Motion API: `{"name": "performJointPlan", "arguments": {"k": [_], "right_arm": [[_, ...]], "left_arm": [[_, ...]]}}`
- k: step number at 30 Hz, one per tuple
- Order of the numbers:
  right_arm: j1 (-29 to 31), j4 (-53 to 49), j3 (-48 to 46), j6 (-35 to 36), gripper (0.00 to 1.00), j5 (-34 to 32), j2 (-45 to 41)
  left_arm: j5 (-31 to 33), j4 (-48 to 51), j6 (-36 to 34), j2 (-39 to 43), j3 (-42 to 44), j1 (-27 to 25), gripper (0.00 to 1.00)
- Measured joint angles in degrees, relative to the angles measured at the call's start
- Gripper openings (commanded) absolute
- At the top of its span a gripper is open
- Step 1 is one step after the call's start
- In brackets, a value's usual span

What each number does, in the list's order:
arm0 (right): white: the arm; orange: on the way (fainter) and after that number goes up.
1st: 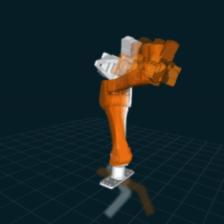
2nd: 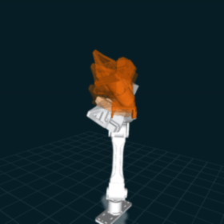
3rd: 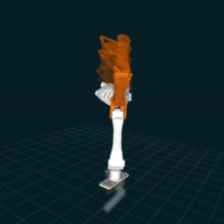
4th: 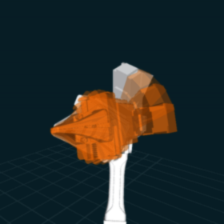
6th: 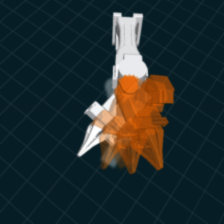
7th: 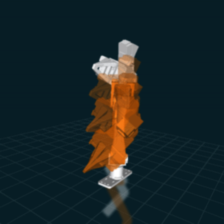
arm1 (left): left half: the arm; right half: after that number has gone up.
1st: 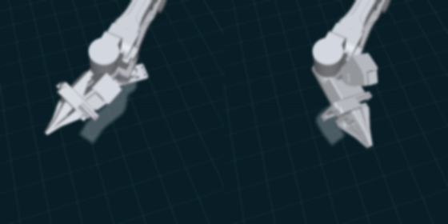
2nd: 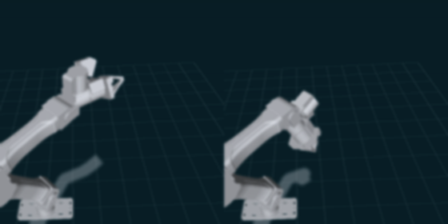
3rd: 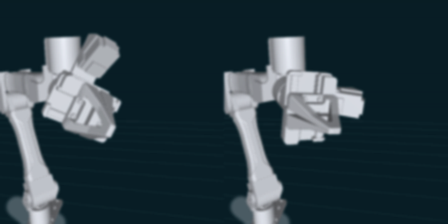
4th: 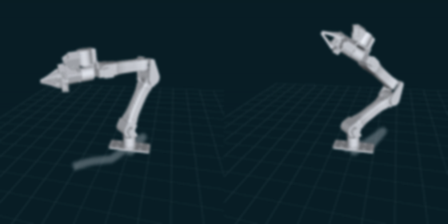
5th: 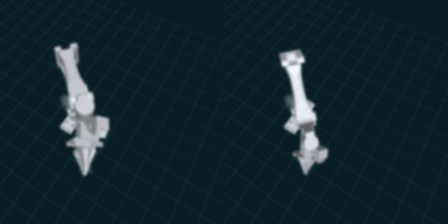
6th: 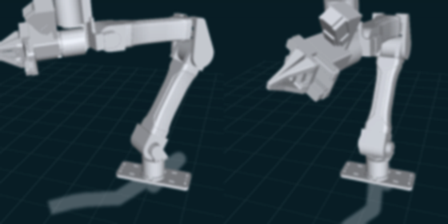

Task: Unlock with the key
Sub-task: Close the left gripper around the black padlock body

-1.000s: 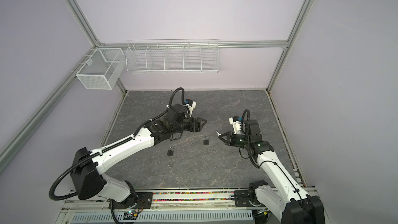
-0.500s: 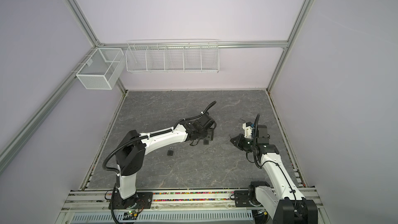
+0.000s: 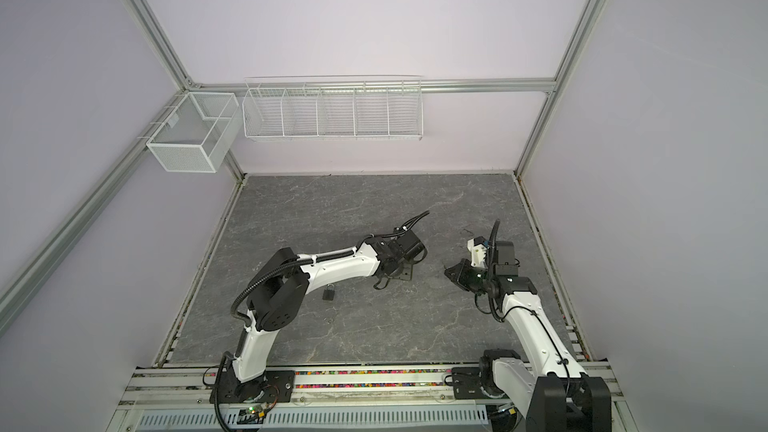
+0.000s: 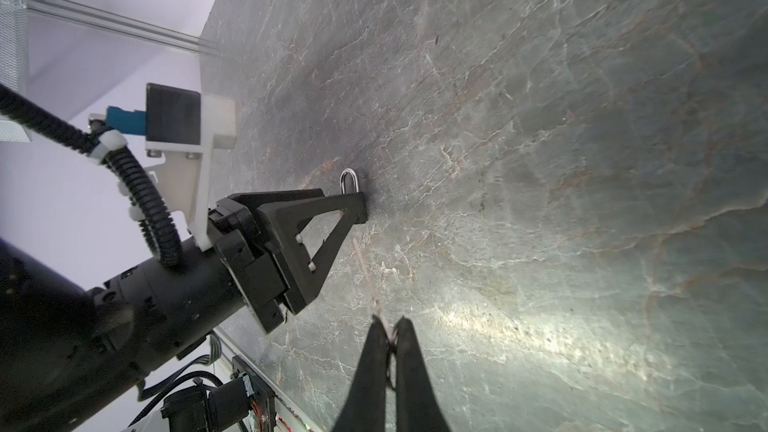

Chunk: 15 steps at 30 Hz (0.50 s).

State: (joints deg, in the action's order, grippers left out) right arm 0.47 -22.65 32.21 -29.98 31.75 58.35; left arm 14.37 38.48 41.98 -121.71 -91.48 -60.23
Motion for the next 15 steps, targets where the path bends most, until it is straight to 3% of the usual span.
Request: {"name": "performJointPlan", "arguments": {"k": [15], "right_arm": [[0.0, 2.0, -1.3, 0.0, 0.06, 1.1, 1.9]], "left_arm": [[0.3, 0.5, 0.9, -2.5, -1.9, -0.5, 0.57]]}}
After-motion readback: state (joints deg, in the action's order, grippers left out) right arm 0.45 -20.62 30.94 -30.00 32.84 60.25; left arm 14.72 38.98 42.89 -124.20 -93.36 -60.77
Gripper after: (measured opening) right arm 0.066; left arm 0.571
